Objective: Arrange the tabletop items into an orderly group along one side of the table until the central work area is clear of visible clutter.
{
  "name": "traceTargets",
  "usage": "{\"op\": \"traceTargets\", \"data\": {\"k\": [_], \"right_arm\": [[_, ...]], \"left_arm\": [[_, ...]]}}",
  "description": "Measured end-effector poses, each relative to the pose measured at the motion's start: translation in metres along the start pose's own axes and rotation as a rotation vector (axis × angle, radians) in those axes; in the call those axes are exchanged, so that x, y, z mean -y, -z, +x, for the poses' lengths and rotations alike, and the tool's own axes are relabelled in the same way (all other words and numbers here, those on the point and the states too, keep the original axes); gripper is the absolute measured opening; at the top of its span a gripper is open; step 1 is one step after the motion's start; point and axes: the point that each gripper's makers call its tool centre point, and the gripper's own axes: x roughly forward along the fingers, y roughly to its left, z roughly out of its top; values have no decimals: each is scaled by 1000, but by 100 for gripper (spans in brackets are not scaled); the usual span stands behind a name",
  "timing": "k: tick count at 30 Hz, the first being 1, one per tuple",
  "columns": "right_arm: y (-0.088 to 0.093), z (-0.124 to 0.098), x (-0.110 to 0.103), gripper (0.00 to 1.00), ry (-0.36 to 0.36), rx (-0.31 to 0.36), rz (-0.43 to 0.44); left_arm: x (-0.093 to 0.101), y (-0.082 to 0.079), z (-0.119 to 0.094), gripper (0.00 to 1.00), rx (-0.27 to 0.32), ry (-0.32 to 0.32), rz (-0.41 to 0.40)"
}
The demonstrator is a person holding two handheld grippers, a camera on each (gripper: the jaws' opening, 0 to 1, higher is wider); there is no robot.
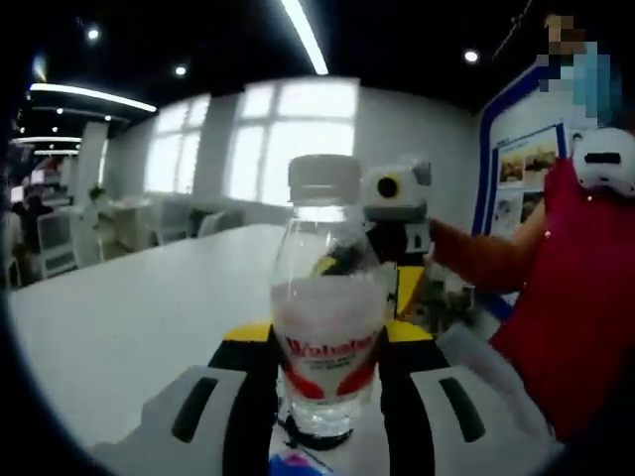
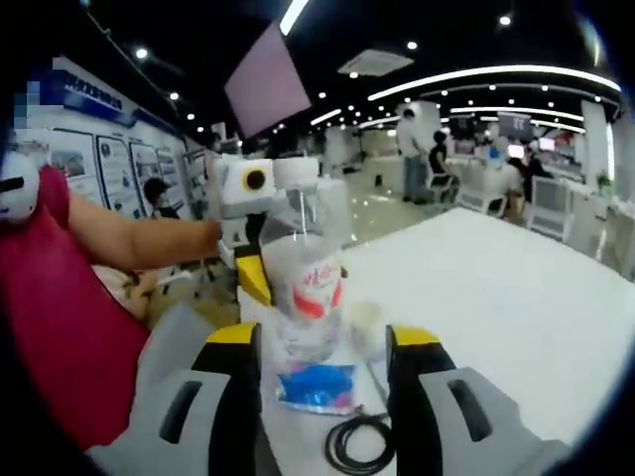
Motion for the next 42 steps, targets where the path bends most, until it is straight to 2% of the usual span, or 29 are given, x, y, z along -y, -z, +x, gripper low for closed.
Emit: {"op": "traceTargets", "data": {"k": [2,5,8,11,14,19,23,28,36,38,40,42], "right_arm": [[-3,5,-10,52,-49,11,-15],[-9,11,-23,54,-111,33,-43],[-22,13,-41,54,-190,89,-43],[-33,12,-54,53,-238,125,-48],[-44,10,-67,52,-283,172,-51],[-56,6,-78,48,-332,222,-32],[-55,7,-80,45,-331,216,-35],[-54,10,-84,41,-312,211,-48],[-52,9,-74,40,-241,215,-78],[-55,9,-70,39,-215,231,-68],[-55,9,-62,39,-169,229,-60],[-42,14,-48,39,-89,165,-91]], "left_arm": [[15,-12,-1,36,24,67,-10],[27,-23,-1,36,44,118,-20],[40,-34,-1,36,68,175,-27],[53,-52,-4,36,138,240,-66],[60,-62,-7,36,160,265,-71],[70,-68,-7,36,143,293,-46],[74,-66,-7,36,123,303,-37],[79,-67,-5,36,127,315,-27],[76,-67,1,37,123,272,-1],[71,-71,0,36,131,245,8],[61,-74,0,36,132,179,49],[57,-90,-2,44,206,146,13]]}}
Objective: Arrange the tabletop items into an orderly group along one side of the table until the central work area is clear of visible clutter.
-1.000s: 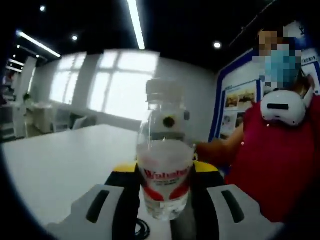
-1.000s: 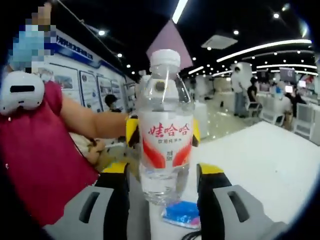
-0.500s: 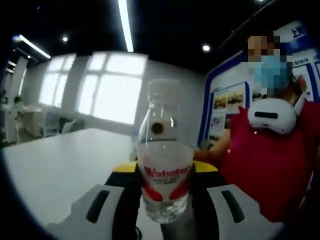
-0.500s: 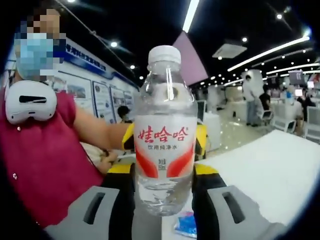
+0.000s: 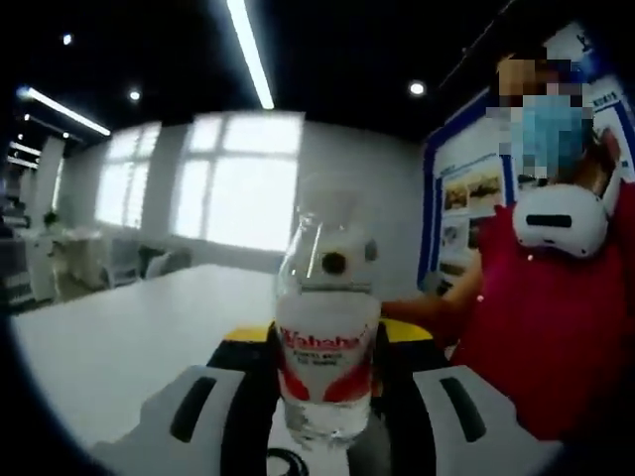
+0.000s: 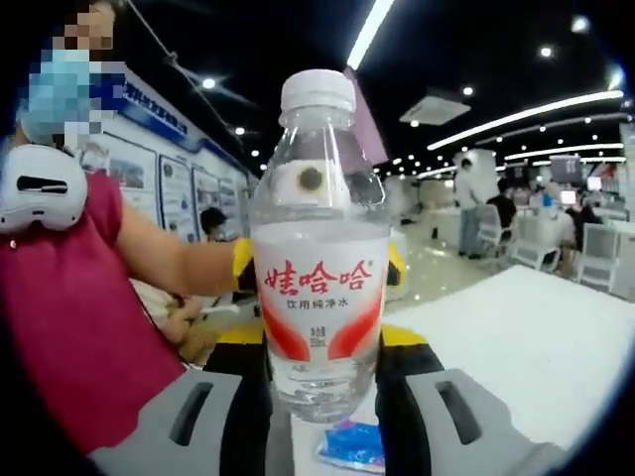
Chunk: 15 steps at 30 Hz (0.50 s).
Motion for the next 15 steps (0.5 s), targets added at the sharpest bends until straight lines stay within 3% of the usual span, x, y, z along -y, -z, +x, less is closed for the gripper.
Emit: {"op": "traceTargets", "data": {"k": [1,4,5,7,8,11,15], "right_arm": [[6,1,4,39,25,-26,-8],[21,4,15,39,72,-55,0],[23,3,18,39,86,-55,10],[26,3,23,39,111,-41,24],[26,3,28,39,137,-35,23],[24,1,43,39,214,-10,49],[21,-3,62,39,336,-17,19]], "left_arm": [[-6,-7,0,49,26,-43,-3],[-16,-7,-2,51,-29,-158,107],[-20,-10,-2,52,-12,-202,124],[-29,-8,-4,57,-16,-292,99],[-38,-10,-7,59,6,-369,97],[-42,-5,-7,61,-8,-434,112],[-58,7,-14,59,-67,-640,117]]}}
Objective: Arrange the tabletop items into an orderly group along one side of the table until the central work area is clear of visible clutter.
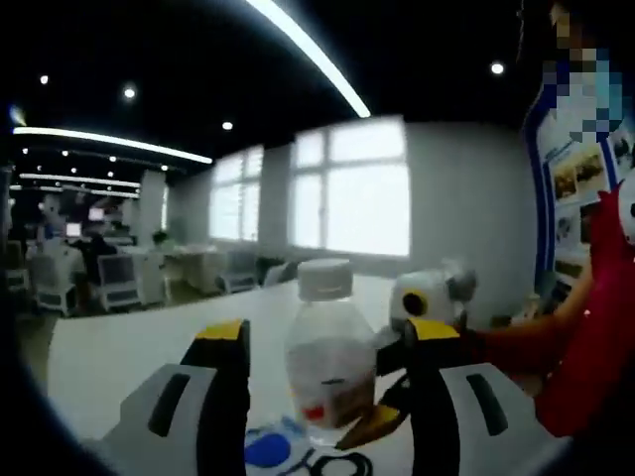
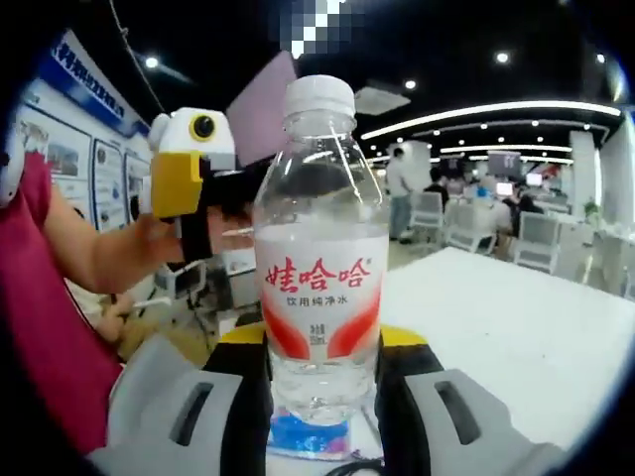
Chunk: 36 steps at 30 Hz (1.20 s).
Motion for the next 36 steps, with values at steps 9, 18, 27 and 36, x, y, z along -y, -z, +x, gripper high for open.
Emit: {"op": "traceTargets", "data": {"k": [9,18,27,36], "right_arm": [[1,7,18,39,160,-19,10],[-1,9,24,39,223,7,92],[1,12,19,39,215,10,98],[-2,10,18,41,218,15,89]], "left_arm": [[-13,18,16,59,-15,-221,-26],[-23,24,25,48,13,-329,-54],[-20,35,31,39,-27,-312,-39],[-20,32,30,37,-24,-286,-27]]}}
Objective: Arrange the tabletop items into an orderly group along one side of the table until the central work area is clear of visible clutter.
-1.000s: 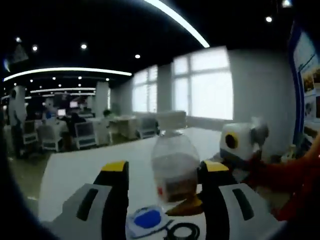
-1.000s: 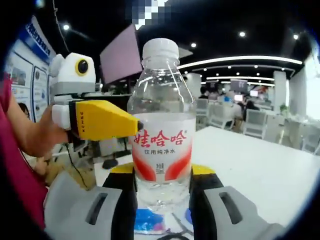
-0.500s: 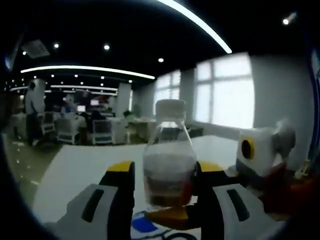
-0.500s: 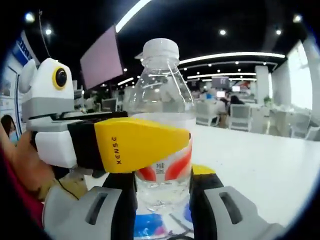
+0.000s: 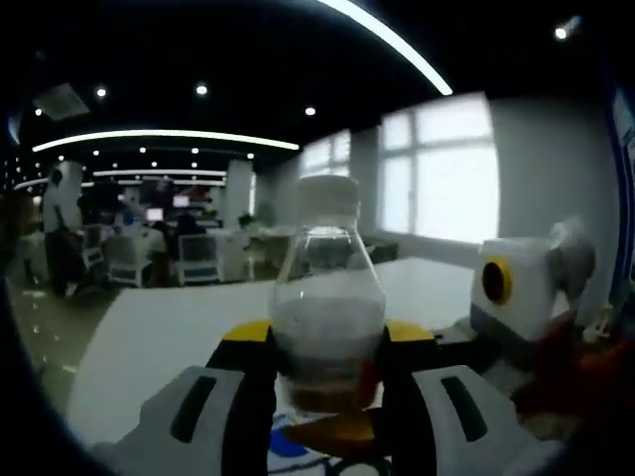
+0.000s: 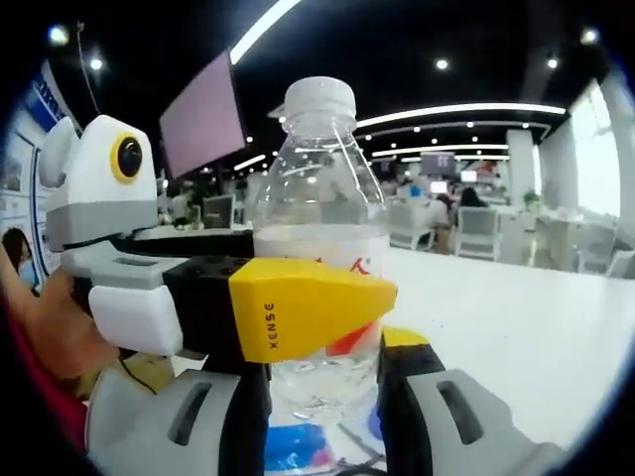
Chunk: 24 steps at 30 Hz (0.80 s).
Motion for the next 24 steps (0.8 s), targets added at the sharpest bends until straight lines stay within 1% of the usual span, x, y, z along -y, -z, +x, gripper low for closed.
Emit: {"op": "traceTargets", "data": {"k": [2,3,4,5,8,9,11,12,13,14,15,18,19,21,22,23,24], "right_arm": [[-2,-2,-1,41,-1,1,-15],[-3,-2,-2,41,-8,-2,-22],[-3,-3,-4,41,-23,-2,-37],[-4,-4,-4,41,-29,0,-44],[-4,-6,-10,41,-62,-10,-61],[-4,-8,-12,41,-73,-17,-77],[-4,-10,-16,41,-90,-26,-91],[-4,-12,-19,40,-96,-35,-104],[-3,-13,-21,40,-108,-47,-113],[-2,-15,-25,40,-121,-63,-113],[0,-16,-27,39,-133,-73,-115],[1,-21,-33,42,-173,-92,-111],[-1,-23,-35,45,-195,-89,-104],[-3,-26,-39,48,-229,-91,-94],[-5,-29,-44,51,-268,-95,-87],[-5,-30,-46,51,-286,-101,-83],[-6,-31,-50,52,-311,-101,-79]], "left_arm": [[0,-2,0,36,8,30,-12],[0,-2,-1,36,5,51,-38],[-1,-2,-1,36,4,57,-46],[-2,-3,-2,36,2,77,-62],[-1,-4,-5,36,-11,142,-66],[1,-5,-6,36,-13,173,-54],[1,-5,-9,36,-18,210,-55],[1,-5,-11,36,-22,245,-56],[1,-4,-13,36,-28,260,-61],[3,-5,-15,36,-22,299,-66],[1,-3,-19,36,-32,332,-79],[-9,-3,-26,36,-32,383,-126],[-11,-6,-31,36,-13,417,-122],[-10,-10,-39,36,1,481,-114],[-8,-13,-44,36,18,519,-110],[-6,-17,-52,36,33,566,-118],[-4,-18,-57,36,37,598,-120]]}}
